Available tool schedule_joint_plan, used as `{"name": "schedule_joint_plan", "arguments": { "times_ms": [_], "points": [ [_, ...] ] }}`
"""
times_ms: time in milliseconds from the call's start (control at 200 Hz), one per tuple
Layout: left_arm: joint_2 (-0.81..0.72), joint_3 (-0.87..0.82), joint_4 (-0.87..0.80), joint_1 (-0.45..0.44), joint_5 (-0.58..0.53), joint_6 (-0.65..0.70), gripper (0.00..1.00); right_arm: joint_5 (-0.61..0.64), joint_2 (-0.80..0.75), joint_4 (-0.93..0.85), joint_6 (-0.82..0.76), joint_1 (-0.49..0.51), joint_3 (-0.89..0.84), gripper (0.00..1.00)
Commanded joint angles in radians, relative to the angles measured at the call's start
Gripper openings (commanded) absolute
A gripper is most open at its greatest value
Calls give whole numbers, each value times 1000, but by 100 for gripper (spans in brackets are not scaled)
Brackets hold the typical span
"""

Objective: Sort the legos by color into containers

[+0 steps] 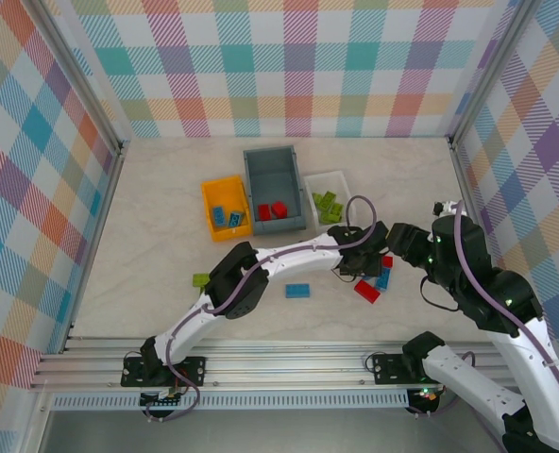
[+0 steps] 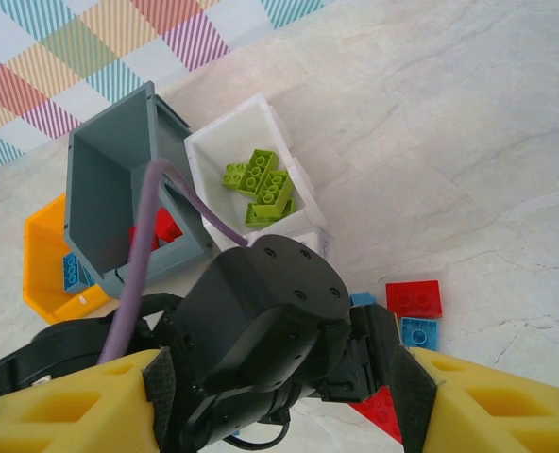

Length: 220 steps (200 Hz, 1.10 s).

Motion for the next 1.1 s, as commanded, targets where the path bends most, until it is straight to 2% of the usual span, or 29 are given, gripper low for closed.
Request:
{"name": "schedule_joint_plan", "arguments": {
  "times_ms": [0, 155, 280, 460, 590, 650, 710, 765, 945, 1025, 1095],
  "points": [
    [26, 20, -36, -7, -7, 11, 58, 5, 0, -1, 14, 3, 10, 64],
    [30, 10, -14, -7, -26, 26, 44, -1, 5, 4, 17, 3, 5, 64],
    [-15, -40, 2, -6, -85, 42, 31, -5, 5, 7, 18, 3, -2, 64],
    [-174, -133, 2, -6, -180, 70, 26, -47, 12, 35, -10, 3, -17, 63],
    [-379, -252, -42, 16, -265, 79, 26, -210, 26, 150, -91, 3, -57, 63],
    [-488, -334, -62, 48, -291, 74, 26, -359, 50, 227, -132, 4, -81, 63],
    [-595, -423, -76, 100, -308, 79, 26, -481, 98, 274, -147, 14, -93, 63],
    [-680, -493, -89, 161, -310, 96, 26, -523, 140, 321, -151, 66, -97, 63],
    [-848, -680, -32, 434, -235, 186, 27, -399, 289, 472, -169, 352, -72, 63],
    [-858, -738, 56, 553, -153, 237, 27, -352, 353, 558, -166, 434, -74, 63],
    [-816, -729, 87, 626, -123, 280, 27, -314, 400, 620, -163, 485, -73, 63]
  ]
}}
